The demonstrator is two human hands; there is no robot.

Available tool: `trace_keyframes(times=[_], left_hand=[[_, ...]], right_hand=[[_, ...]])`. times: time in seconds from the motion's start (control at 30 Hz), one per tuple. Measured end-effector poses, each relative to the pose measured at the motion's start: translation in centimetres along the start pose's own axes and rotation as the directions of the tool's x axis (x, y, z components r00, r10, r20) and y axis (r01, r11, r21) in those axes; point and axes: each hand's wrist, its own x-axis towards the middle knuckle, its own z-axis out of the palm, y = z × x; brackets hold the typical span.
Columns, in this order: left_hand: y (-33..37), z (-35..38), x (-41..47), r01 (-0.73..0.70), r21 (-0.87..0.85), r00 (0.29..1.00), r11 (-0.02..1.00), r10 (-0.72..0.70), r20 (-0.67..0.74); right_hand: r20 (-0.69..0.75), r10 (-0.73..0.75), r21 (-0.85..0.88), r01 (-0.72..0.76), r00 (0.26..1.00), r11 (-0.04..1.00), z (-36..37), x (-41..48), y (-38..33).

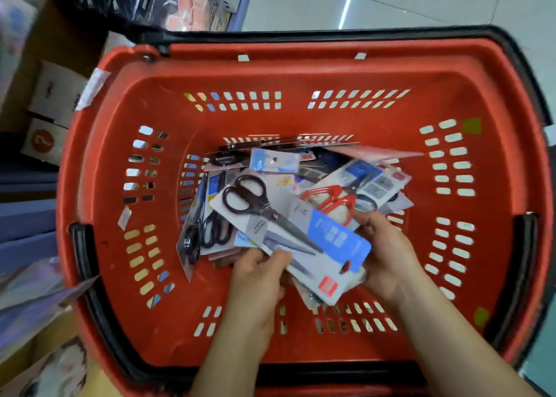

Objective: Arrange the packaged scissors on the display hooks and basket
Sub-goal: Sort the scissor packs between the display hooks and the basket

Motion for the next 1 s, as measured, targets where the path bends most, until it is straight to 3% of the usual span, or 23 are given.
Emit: trace_keyframes(times=[0.2,0.37,0.47,0.6,0.7,0.93,1.0], left_hand=[[2.5,-4.1,-3.3,-0.267,0.344,0.964,0.900,0.247,0.101],[4.9,-7.5,-5.5,-0.385,0.388,0.916,0.837,0.399,0.049],[5.8,-8.3,-6.2,-0.409,0.360,0.905,0.839,0.423,0.043],[4.7,-5.3,-5.3,-0.313,0.315,0.948,0.896,0.278,0.152],[3.4,-2.4,-4.8,-0.282,0.323,0.949,0.904,0.214,0.231],[2.9,0.3,-3.9,-0.394,0.375,0.909,0.839,0.296,0.292],[2.3,0.5,-3.7,-0.405,0.413,0.905,0.816,0.291,0.311]], right_hand=[[0.008,-0.064,-0.100,0.064,0.998,0.993,-1.3,-1.5,-1.1],[-0.037,-0.221,-0.390,0.190,0.975,0.901,-2.2,-4.0,-1.7],[0.025,-0.294,-0.495,0.268,0.955,0.827,-2.4,-5.7,-2.2],[0.143,-0.325,-0.343,0.355,0.935,0.869,-2.1,-7.2,-2.4],[0.259,-0.253,-0.216,0.311,0.932,0.925,-1.0,-7.5,-2.4],[0.377,-0.156,-0.030,0.180,0.913,0.983,-0.2,-7.7,-2.2],[0.343,-0.136,-0.131,0.191,0.929,0.973,-0.2,-7.5,-2.0]])
